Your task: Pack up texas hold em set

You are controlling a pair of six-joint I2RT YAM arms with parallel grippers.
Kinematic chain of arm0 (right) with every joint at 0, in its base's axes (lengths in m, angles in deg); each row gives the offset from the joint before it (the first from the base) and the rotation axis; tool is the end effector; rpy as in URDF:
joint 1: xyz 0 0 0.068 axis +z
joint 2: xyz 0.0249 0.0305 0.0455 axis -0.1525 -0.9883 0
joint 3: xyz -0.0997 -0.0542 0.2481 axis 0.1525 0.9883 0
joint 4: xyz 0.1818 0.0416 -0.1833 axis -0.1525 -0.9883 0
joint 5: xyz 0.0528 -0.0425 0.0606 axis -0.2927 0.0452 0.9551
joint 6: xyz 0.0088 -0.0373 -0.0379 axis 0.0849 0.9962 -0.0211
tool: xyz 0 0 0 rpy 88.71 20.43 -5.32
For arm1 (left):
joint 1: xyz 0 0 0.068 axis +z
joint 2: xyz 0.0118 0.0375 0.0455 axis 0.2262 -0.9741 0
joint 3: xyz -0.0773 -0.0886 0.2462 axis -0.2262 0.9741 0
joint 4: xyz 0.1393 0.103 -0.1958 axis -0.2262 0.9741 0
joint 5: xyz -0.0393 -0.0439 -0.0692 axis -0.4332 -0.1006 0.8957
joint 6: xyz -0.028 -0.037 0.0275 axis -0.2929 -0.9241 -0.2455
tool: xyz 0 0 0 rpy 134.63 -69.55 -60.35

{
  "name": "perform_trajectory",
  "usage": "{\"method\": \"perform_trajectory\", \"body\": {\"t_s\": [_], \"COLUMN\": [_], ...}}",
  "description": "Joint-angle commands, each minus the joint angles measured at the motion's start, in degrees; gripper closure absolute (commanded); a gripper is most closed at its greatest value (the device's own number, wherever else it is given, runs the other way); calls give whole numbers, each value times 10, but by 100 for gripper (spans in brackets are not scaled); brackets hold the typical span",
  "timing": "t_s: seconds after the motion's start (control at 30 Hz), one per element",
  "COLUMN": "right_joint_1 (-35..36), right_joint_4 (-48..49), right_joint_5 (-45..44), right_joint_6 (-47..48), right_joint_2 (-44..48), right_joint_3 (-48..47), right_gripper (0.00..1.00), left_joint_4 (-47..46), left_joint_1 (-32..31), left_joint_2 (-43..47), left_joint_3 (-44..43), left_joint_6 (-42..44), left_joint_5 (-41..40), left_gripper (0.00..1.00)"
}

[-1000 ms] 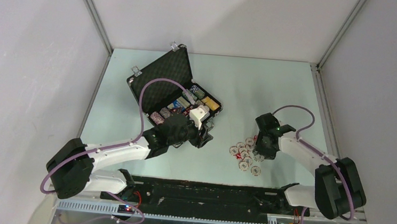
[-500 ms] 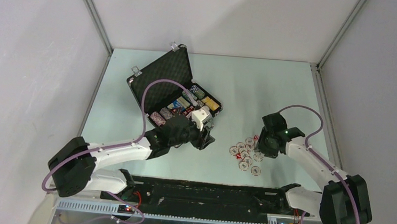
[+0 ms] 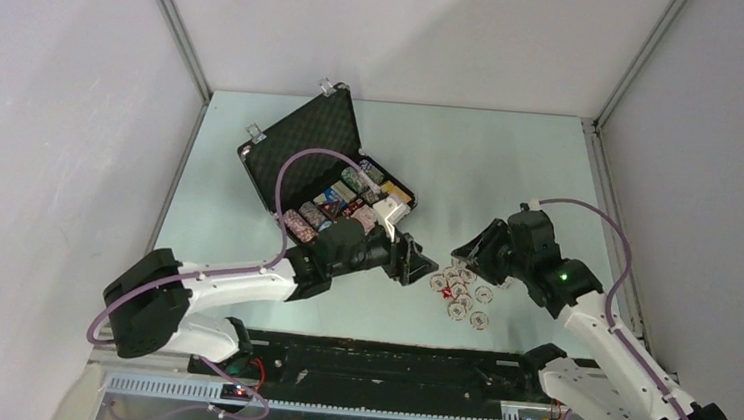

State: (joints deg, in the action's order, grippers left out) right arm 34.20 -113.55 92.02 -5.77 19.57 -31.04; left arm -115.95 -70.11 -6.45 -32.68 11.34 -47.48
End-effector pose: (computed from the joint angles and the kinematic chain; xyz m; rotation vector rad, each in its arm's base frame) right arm 0.1608 0.0807 0.2564 0.6576 2.4345 0.7839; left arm 0.1526 -0.2456 0.2419 0.6339 1.8197 -1.1568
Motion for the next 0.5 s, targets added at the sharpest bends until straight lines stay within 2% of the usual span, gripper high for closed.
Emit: {"method": "perform_trajectory", "body": {"t_s": [0.0, 0.2, 0.47], "right_joint_1": [26, 66, 80], "right_joint_4": [52, 74, 78], "right_joint_5": [0, -11, -27], "right_joint_6": [-85, -113, -124], "right_joint_2": [19, 19, 23], "right_joint_3": [-22, -22, -22], "right_gripper": [89, 89, 89], "left_joint_4": [-38, -27, -14], "left_joint_1": [-8, -16, -18], "left_joint_2": [-10, -28, -37], "left_joint_3": [-50, -69, -73], "left_joint_6": [-35, -37, -51], "left_joint_5": [7, 8, -5], "left_gripper": [30, 33, 39]}}
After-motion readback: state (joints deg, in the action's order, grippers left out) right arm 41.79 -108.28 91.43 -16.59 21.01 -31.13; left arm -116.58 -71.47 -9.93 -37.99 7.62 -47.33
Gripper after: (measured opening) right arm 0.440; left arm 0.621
